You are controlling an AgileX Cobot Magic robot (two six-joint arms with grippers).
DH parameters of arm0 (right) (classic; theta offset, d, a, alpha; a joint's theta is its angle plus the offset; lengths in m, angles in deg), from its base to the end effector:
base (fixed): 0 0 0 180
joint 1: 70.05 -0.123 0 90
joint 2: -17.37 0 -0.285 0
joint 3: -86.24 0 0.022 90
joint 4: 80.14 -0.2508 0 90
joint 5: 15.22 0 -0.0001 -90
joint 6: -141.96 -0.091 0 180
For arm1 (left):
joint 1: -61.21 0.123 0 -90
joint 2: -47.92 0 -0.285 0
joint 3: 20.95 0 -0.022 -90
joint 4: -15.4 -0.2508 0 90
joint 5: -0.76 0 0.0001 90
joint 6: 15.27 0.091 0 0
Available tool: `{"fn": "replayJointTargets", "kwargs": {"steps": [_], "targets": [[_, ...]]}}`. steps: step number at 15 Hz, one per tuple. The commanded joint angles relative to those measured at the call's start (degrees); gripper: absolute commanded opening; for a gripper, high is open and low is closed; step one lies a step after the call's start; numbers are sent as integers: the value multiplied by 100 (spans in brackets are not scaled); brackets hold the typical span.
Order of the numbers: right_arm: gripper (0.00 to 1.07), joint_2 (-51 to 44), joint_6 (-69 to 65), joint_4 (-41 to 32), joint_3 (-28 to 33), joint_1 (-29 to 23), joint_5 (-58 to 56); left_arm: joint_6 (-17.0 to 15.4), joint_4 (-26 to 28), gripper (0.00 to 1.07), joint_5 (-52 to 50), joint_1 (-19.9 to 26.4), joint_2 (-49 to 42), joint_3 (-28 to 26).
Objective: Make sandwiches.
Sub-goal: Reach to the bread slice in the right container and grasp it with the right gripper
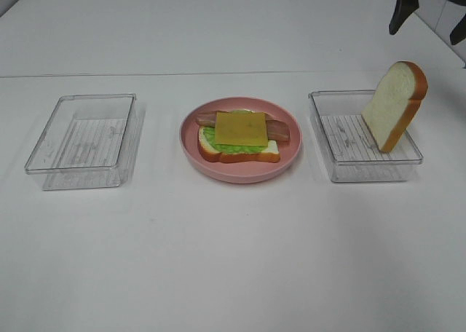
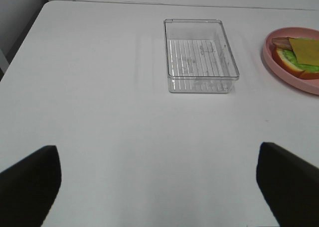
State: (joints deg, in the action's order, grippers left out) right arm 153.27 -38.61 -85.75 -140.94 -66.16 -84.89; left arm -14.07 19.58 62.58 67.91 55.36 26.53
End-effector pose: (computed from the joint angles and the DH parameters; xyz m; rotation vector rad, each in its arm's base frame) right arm 0.4878 -0.0248 0.2647 0.1301 2.7565 0.1204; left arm -0.0082 -0.0068 0.2812 -0.0924 2.0333 -0.0005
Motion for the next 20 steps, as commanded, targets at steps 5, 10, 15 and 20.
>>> {"fn": "replayJointTargets", "kwargs": {"steps": [5, 10, 15, 20], "targets": [[96, 424, 57, -155, 132, 17, -670, -23, 69, 100, -52, 17, -109, 11], [96, 424, 57, -212, 699, 6, -670, -23, 69, 100, -52, 17, -109, 11], [96, 533, 57, -453, 751, 6, -670, -23, 69, 100, -52, 17, -109, 11], [95, 596, 103, -435, 751, 6, -670, -23, 69, 100, -52, 17, -109, 11]]}}
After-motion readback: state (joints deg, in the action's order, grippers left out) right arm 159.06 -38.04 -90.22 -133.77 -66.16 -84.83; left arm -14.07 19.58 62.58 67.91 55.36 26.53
